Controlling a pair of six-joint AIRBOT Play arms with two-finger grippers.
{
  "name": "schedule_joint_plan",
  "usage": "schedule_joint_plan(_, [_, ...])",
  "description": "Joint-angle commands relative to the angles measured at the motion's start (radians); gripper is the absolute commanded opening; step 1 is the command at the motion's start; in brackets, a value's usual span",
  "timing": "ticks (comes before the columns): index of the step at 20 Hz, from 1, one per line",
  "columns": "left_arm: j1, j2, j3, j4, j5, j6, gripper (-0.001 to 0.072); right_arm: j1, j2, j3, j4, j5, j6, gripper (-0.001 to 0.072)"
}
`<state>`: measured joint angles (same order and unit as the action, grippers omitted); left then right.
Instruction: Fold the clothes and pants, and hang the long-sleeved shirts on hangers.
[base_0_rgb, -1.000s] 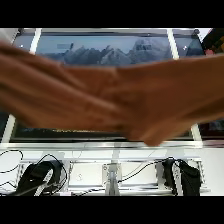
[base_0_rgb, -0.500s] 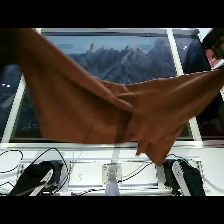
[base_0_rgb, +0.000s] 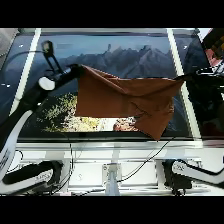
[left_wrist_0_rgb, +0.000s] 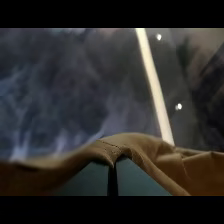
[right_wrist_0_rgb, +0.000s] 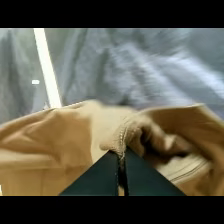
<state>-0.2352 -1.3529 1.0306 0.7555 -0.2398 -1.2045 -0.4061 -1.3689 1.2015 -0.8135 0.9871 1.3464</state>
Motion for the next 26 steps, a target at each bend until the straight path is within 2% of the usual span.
schedule_joint_plan(1, [0.002, -0.129, 0.001, -0.147, 0.108, 0.000, 0.0016, 0.077, -0.140, -0.011, 0.078, -0.220, 0.000, 0.0012])
schedule_joint_plan(5, [0.002, -0.127, 0.003, -0.211, 0.287, 0.000, 0.0018, 0.177, -0.145, -0.011, 0.076, -0.488, -0.001, 0.0014])
schedule_joint_plan(6, [0.002, -0.127, 0.003, -0.211, 0.290, 0.000, 0.0079, 0.191, -0.145, -0.011, 0.076, -0.519, -0.001, 0.0113])
schedule_joint_plan(7, [0.002, -0.127, 0.003, -0.211, 0.289, 0.000, 0.0308, 0.196, -0.145, -0.011, 0.076, -0.534, 0.000, 0.0444])
schedule_joint_plan(8, [0.002, -0.125, 0.003, -0.211, 0.288, 0.000, 0.0652, 0.196, -0.144, -0.011, 0.075, -0.529, -0.001, 0.0633])
schedule_joint_plan(9, [0.002, -0.117, 0.003, -0.211, 0.274, 0.000, 0.0707, 0.183, -0.138, -0.011, 0.061, -0.500, -0.001, 0.0636])
schedule_joint_plan(12, [0.012, -0.059, 0.003, -0.206, 0.249, 0.001, 0.0710, 0.095, -0.084, -0.011, -0.069, -0.352, -0.001, 0.0599])
schedule_joint_plan(14, [0.047, 0.003, 0.003, -0.162, 0.134, 0.001, 0.0707, 0.000, -0.039, -0.011, -0.174, -0.193, 0.000, 0.0591])
schedule_joint_plan(15, [0.075, 0.036, 0.003, -0.133, 0.047, 0.001, 0.0704, -0.057, -0.017, -0.011, -0.217, -0.098, -0.001, 0.0492])
schedule_joint_plan(16, [0.105, 0.068, 0.003, -0.101, -0.048, 0.001, 0.0662, -0.111, -0.001, -0.011, -0.247, -0.006, -0.006, 0.0425])
schedule_joint_plan(17, [0.141, 0.101, 0.003, -0.055, -0.161, 0.001, 0.0521, -0.169, 0.011, -0.011, -0.266, 0.092, -0.035, 0.0422])
schedule_joint_plan(18, [0.175, 0.132, 0.003, -0.005, -0.264, 0.001, 0.0479, -0.224, 0.016, -0.012, -0.268, 0.198, -0.083, 0.0422])
schedule_joint_plan(20, [0.256, 0.182, 0.001, 0.079, -0.457, -0.026, 0.0487, -0.318, 0.021, -0.036, -0.259, 0.340, -0.108, 0.0422])
schedule_joint_plan(23, [0.396, 0.256, -0.036, 0.128, -0.650, -0.044, 0.0487, -0.423, 0.095, -0.231, -0.177, 0.289, -0.178, 0.0420])
schedule_joint_plan(26, [0.510, 0.347, -0.141, 0.142, -0.702, -0.024, 0.0487, -0.432, 0.104, -0.436, -0.124, 0.231, -0.345, 0.0420])
